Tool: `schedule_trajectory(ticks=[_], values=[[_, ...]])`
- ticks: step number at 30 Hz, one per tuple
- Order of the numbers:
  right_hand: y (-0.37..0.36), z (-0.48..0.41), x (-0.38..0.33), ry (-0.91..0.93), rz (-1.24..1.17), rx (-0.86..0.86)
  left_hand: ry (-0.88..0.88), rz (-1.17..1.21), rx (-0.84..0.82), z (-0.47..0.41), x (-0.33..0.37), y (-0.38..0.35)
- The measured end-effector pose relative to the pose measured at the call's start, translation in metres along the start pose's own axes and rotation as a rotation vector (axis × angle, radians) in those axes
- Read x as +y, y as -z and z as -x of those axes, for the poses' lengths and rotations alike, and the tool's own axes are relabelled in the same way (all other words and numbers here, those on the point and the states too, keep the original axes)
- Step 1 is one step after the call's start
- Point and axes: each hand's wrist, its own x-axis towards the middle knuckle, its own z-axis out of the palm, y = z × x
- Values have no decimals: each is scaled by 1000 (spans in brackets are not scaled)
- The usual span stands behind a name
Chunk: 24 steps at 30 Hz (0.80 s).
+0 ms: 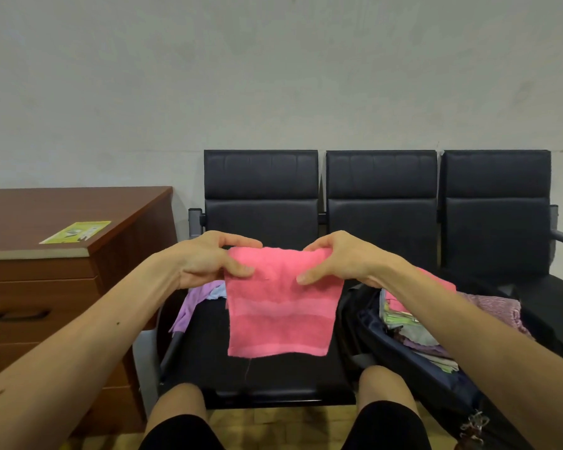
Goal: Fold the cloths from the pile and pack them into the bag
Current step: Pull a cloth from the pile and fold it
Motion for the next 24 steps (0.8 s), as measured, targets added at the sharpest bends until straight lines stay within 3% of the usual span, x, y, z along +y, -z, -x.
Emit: schedule_trajectory(ticks=[4,8,19,24], values=[[-3,1,-3,70,278,8,-37,-307,59,-1,0,2],[-1,-2,-3,82,465,29,-60,-409,82,-3,-1,1],[6,-1,9,1,490,59,-23,-518,139,-12,-6,-8],[11,-1,25,-29,364,36,-140,-498,134,-13,-11,-10]])
